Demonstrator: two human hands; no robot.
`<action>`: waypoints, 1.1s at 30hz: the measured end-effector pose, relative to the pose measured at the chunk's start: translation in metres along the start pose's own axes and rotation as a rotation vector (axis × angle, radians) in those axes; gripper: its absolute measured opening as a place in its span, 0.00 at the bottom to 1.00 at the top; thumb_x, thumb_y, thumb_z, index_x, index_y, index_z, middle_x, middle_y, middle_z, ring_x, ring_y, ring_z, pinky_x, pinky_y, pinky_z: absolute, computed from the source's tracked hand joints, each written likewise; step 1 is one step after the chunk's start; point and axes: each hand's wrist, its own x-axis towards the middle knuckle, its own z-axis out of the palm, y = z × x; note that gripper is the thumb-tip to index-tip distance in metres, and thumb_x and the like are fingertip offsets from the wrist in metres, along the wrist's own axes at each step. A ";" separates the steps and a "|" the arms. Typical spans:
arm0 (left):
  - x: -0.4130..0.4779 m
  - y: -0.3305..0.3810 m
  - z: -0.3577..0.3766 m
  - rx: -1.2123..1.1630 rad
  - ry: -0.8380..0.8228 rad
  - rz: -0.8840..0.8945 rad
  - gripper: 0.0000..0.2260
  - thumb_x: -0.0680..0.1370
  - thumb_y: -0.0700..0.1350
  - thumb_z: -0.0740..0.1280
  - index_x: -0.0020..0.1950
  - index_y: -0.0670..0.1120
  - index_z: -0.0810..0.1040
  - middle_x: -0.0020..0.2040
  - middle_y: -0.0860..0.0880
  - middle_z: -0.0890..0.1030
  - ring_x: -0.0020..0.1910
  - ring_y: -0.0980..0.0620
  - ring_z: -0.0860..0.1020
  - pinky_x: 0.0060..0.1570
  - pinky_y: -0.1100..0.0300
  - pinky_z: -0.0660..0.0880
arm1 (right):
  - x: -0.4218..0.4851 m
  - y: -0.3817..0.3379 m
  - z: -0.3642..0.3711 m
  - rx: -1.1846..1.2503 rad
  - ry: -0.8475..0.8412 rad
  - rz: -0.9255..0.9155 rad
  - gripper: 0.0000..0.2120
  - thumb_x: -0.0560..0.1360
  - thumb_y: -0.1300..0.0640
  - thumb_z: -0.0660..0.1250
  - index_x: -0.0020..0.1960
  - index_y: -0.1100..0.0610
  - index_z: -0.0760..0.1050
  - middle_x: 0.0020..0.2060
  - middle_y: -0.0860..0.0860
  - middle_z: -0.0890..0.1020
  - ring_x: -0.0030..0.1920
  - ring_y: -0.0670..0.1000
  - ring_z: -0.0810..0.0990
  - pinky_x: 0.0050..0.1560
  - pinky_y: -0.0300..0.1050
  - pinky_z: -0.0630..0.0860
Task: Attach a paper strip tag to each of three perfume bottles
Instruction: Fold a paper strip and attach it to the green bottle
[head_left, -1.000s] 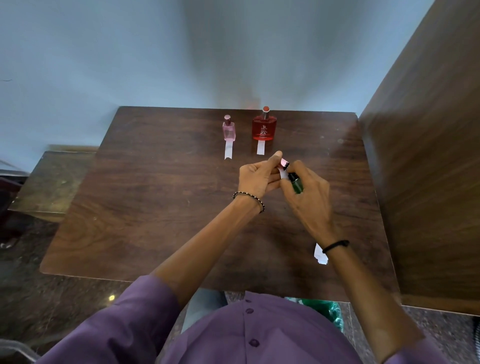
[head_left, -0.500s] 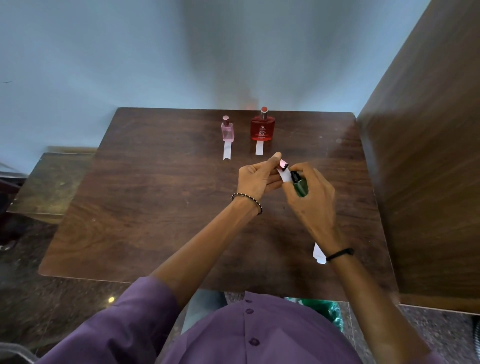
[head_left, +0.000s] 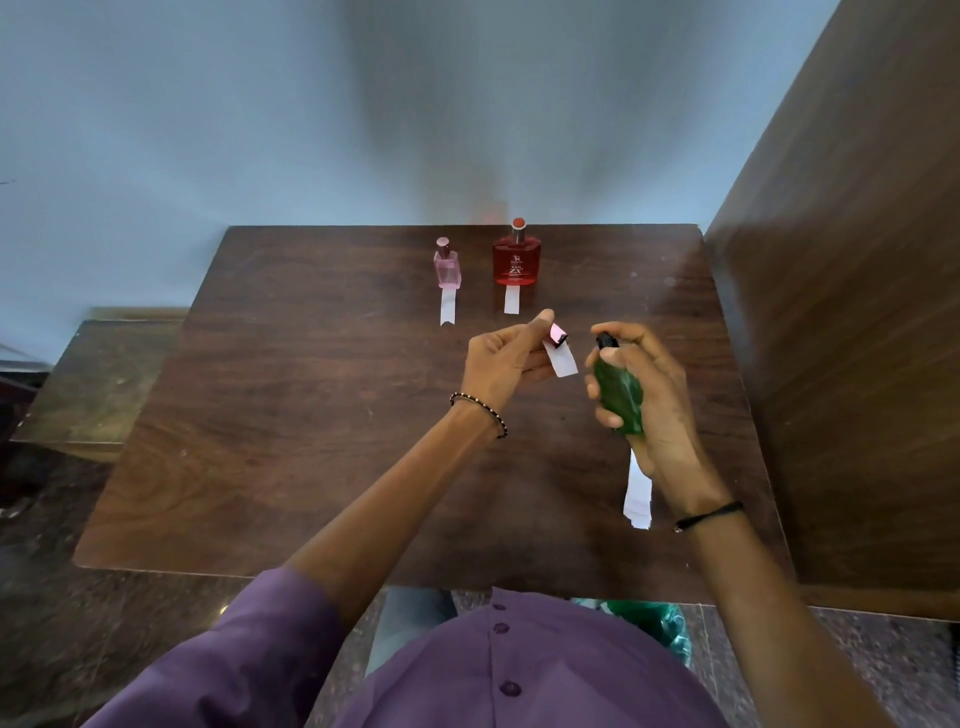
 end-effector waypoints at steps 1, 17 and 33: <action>-0.001 0.000 0.002 0.001 -0.011 0.008 0.13 0.78 0.48 0.71 0.51 0.37 0.85 0.49 0.39 0.86 0.49 0.46 0.86 0.49 0.56 0.83 | 0.000 0.001 0.001 0.014 -0.010 0.010 0.11 0.78 0.62 0.62 0.59 0.58 0.77 0.39 0.56 0.78 0.32 0.53 0.74 0.23 0.38 0.63; -0.012 0.002 0.005 0.063 -0.101 0.107 0.18 0.81 0.48 0.67 0.52 0.32 0.82 0.39 0.38 0.80 0.37 0.43 0.78 0.42 0.60 0.81 | 0.003 0.013 0.017 0.010 0.073 -0.023 0.11 0.79 0.62 0.65 0.55 0.71 0.78 0.39 0.59 0.84 0.31 0.55 0.80 0.24 0.42 0.75; -0.011 0.005 0.003 0.057 -0.083 0.123 0.16 0.81 0.48 0.67 0.51 0.34 0.84 0.45 0.32 0.83 0.42 0.43 0.83 0.47 0.56 0.83 | 0.005 0.008 0.019 -0.020 0.036 0.016 0.05 0.80 0.60 0.65 0.49 0.62 0.75 0.36 0.56 0.82 0.31 0.54 0.79 0.24 0.39 0.67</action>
